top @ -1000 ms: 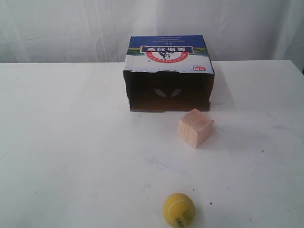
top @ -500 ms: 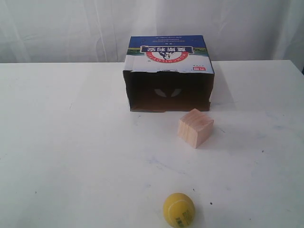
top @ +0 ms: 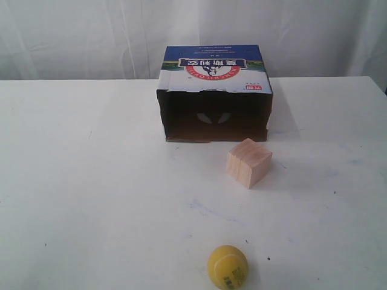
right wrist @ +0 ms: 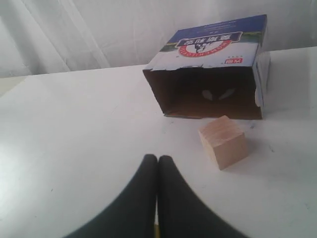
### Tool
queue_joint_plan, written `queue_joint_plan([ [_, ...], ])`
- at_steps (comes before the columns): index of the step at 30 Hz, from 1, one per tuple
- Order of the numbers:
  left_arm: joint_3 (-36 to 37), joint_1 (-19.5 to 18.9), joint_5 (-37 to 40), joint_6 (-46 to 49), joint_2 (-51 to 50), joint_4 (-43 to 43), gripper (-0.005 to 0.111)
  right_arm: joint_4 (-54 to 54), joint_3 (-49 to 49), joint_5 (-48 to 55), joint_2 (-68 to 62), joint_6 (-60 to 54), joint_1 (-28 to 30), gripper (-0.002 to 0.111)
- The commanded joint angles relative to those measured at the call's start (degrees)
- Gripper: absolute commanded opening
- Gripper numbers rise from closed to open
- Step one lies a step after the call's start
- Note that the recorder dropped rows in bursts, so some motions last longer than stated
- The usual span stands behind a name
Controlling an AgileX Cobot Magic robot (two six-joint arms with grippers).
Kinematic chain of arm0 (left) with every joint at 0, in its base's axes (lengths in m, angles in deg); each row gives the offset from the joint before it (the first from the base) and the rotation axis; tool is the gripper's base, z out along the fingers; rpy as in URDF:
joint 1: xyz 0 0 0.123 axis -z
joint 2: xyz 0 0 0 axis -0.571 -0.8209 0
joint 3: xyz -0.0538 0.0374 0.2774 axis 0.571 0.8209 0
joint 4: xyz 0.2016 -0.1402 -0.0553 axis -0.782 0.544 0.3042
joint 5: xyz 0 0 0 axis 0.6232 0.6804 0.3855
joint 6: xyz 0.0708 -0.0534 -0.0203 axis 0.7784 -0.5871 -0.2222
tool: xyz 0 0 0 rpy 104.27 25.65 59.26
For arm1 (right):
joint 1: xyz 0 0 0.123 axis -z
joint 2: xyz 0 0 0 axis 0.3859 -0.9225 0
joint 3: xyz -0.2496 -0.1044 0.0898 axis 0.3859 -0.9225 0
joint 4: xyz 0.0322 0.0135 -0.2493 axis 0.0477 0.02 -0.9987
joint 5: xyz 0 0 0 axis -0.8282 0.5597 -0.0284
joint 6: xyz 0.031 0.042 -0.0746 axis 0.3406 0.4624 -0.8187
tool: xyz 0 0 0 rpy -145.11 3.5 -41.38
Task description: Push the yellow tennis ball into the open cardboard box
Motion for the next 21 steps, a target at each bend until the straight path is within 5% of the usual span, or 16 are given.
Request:
queue_joint_plan([
  [1,0.2,0.3,1.0,0.1,0.3,-0.1,0.0,4.9,1.7,2.8,-1.6,-9.6,0.3,0.0],
  [7,0.2,0.3,1.0,0.1,0.3,-0.1,0.0,11.6,8.9,11.5,-19.3,-27.4,0.3,0.0],
  [11,0.2,0.3,1.0,0.1,0.3,-0.1,0.0,4.1,13.0,14.8,-28.6,-29.8,0.1,0.0],
  [21,0.2,0.3,1.0,0.1,0.3,-0.1,0.0,1.3,13.7,10.3,-46.7,-30.0,-12.9,0.0],
])
